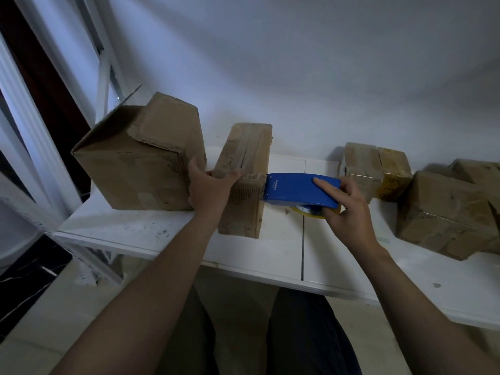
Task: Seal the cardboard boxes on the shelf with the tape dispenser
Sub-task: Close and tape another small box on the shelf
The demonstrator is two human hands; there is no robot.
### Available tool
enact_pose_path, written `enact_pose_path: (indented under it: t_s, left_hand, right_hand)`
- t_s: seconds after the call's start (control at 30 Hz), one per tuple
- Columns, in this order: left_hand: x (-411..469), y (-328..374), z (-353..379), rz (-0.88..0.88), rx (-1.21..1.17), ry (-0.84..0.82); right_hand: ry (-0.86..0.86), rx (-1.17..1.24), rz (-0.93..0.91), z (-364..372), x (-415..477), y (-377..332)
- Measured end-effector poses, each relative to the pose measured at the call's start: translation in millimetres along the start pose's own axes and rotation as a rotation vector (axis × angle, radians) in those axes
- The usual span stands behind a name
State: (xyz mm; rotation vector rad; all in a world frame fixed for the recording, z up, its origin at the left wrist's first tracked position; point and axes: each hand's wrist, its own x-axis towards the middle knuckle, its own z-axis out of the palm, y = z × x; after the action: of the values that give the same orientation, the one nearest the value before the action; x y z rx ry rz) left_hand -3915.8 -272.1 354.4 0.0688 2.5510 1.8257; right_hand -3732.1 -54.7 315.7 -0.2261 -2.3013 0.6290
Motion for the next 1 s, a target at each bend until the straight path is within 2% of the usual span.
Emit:
enact_pose_path:
  t_s: [0.27, 0.4, 0.47, 0.53, 0.67, 0.77, 0.87, 1.0]
  left_hand:
    - [24.1, -2.6, -25.1, -0.167, -0.209, -0.103]
    - [21.1, -9.4, -23.6, -0.152, -0.248, -0.077]
    - [20.6, -11.2, -22.7, -0.085, -0.215, -0.047]
    - [20.9, -11.3, -20.2, 0.079, -0.03, -0.024]
    - [25.2, -3.9, -9.9, 0.412, 0.511, 0.013]
    - [28.0, -0.7, 5.5, 0.692, 0.737, -0.022]
    - [25.5, -0.6, 22.3, 0.802, 0.867, -0.171]
    - [23.7, -0.3, 24.6, 0.808, 1.048, -0.204]
  right_hand:
    - [0.008, 0.005, 0.01, 3.1, -1.5, 1.0]
    - [0.017, 0.007, 0.006, 6.6, -2.3, -1.4]
    - [0.021, 0.013, 0.005, 8.3, -1.7, -2.3]
    - [0.021, 0.012, 0.005, 8.4, -1.1, -2.1]
    - [0.004, 0.004, 0.004, 6.4, -1.3, -1.0]
    - [-0.014, -0.009, 0.007, 5.6, -1.6, 0.4]
    - [-0.026, -0.006, 0.015, 4.1, -1.3, 3.7]
    - [-0.05, -0.013, 0.007, 3.7, -2.4, 8.5]
